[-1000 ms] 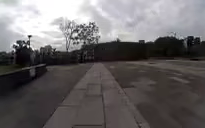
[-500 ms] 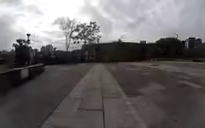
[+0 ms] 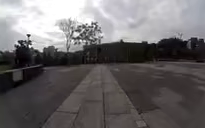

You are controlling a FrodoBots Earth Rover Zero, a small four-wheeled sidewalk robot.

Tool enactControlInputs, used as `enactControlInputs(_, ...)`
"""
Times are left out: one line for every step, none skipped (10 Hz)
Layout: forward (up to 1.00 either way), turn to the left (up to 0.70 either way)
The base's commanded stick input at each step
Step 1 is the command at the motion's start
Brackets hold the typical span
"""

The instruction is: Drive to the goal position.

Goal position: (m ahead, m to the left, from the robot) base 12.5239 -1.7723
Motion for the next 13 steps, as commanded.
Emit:
enactControlInputs(0.85, 0.0)
enactControlInputs(0.85, 0.0)
enactControlInputs(0.85, 0.0)
enactControlInputs(0.85, 0.0)
enactControlInputs(0.85, -0.28)
enactControlInputs(0.85, -0.34)
enactControlInputs(0.85, -0.34)
enactControlInputs(0.85, -0.34)
enactControlInputs(0.85, -0.34)
enactControlInputs(0.85, 0.0)
enactControlInputs(0.85, 0.0)
enactControlInputs(0.85, 0.0)
enactControlInputs(0.85, 0.0)
